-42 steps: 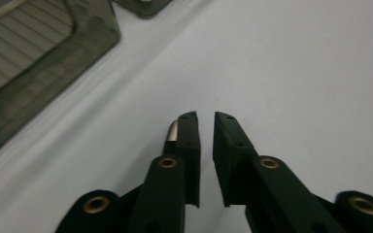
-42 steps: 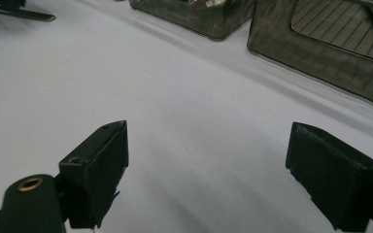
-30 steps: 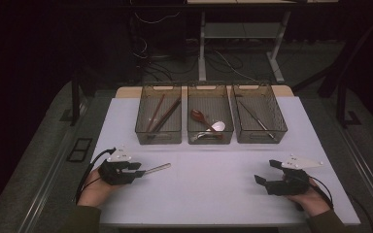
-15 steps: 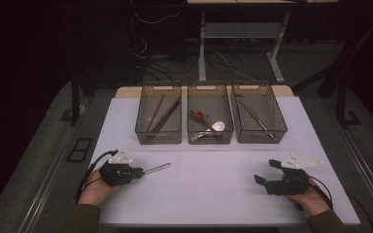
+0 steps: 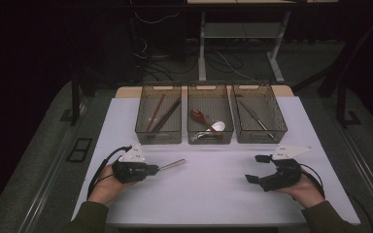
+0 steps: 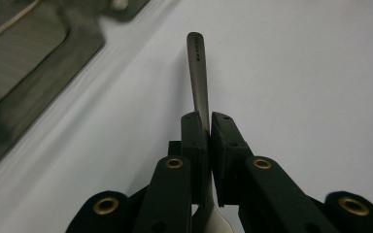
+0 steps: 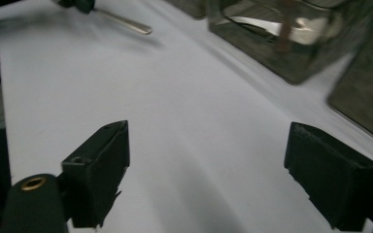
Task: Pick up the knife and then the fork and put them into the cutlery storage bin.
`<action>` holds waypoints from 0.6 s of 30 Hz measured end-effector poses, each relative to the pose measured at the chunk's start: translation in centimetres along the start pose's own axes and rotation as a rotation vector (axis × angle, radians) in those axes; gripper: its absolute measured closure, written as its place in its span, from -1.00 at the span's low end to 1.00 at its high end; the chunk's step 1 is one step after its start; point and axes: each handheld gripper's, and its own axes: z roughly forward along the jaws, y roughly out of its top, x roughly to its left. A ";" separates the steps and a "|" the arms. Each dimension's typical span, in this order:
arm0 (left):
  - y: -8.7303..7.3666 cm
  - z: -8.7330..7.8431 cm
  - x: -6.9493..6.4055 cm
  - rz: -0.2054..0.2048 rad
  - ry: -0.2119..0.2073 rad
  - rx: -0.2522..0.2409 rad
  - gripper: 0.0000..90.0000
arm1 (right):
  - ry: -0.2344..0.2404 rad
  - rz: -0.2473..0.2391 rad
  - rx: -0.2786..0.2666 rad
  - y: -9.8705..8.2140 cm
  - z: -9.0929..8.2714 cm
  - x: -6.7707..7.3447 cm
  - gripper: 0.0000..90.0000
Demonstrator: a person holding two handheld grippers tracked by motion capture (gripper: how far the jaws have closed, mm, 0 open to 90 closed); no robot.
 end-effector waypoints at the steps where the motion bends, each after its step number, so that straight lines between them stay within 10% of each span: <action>1: 0.7 0.2 -0.3 0.013 -0.021 -0.008 0.87 | 0.017 -0.017 0.008 0.5 0.3 0.2 -0.51; 11: 6.8 4.5 -2.9 0.170 -0.164 -0.040 0.87 | 0.184 -0.131 0.042 5.4 3.5 1.1 -0.04; 18: 9.7 6.7 -4.1 0.251 -0.230 -0.045 0.87 | 0.306 -0.228 0.171 6.7 6.2 1.0 0.27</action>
